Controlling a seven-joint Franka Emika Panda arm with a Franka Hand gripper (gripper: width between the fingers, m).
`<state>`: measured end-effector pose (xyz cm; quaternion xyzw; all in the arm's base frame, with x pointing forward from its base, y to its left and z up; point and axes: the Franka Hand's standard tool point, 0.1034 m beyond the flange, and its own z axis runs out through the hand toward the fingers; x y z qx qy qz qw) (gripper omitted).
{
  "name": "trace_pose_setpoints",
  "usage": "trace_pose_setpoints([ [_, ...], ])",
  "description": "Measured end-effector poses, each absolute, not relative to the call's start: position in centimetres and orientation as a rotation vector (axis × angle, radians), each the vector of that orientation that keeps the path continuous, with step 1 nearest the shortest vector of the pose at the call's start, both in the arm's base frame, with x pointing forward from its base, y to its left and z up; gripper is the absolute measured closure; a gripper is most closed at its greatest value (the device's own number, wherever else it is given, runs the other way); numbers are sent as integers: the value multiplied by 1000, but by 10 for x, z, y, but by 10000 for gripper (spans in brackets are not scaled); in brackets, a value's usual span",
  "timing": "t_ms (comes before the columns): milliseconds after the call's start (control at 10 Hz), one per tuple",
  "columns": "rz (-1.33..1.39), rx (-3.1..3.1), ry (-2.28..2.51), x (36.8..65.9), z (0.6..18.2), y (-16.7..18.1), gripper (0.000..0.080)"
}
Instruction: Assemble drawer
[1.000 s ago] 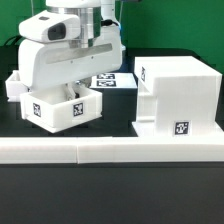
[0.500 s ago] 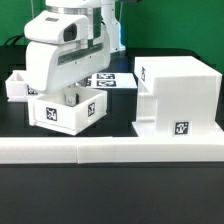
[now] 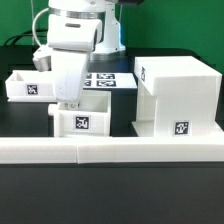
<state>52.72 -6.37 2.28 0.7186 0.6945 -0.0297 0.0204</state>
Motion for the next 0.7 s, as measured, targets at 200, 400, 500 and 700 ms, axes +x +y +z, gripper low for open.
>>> trace_pose_setpoints([
  [200,-97,2211,2171,527,22,-65,757],
  [400,-99,2221,2170,534,20,-54,757],
  [500,-82,2231,2154,542,22,-44,757],
  [700,-74,2228,2159,548,22,-37,757],
])
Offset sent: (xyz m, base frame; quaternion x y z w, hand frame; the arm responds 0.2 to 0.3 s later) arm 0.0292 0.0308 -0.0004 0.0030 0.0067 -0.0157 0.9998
